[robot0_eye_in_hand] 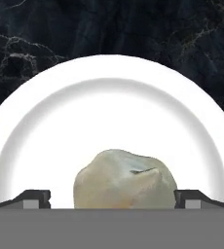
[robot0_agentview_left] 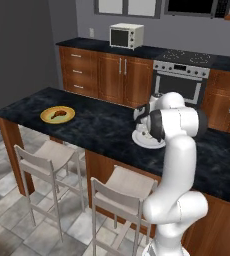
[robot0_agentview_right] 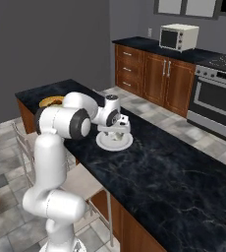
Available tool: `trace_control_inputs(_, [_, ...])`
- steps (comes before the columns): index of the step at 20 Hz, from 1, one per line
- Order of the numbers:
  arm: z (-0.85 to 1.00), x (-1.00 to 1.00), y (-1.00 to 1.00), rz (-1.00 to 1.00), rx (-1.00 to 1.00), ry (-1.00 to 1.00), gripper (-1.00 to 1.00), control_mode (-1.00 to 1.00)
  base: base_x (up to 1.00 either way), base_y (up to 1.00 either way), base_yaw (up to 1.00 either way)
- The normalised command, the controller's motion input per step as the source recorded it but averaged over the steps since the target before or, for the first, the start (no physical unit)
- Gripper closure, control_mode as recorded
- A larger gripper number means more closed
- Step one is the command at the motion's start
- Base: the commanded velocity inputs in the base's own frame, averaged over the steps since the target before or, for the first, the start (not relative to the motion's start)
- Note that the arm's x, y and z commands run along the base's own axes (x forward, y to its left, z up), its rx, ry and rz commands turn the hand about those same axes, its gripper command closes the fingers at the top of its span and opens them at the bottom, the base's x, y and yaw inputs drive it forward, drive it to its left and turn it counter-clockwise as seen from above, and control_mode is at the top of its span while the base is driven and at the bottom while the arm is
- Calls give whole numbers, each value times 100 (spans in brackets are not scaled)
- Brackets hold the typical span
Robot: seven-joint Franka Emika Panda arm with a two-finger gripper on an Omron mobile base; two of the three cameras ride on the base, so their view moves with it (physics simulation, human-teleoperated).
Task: Transport the chicken drumstick and garlic to the fridge. Place the chicken drumstick on the rack containing meat and place the garlic on the rack containing the vegetable, ensuring meats and vegetables are on different racks.
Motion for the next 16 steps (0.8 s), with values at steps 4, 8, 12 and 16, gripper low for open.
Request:
trace_control_inputs(4, [-15, 0, -5, 0, 0, 3, -100, -100, 0, 0, 0])
trace_control_inputs(8, [-14, -12, -8, 0, 0, 3, -100, -100, 0, 0, 0])
trace_control_inputs(12, [-17, -23, -7, 0, 0, 5, -100, -100, 0, 0, 0])
trace_control_inputs(16, [-25, -23, -3, 0, 0, 9, -100, -100, 0, 0, 0])
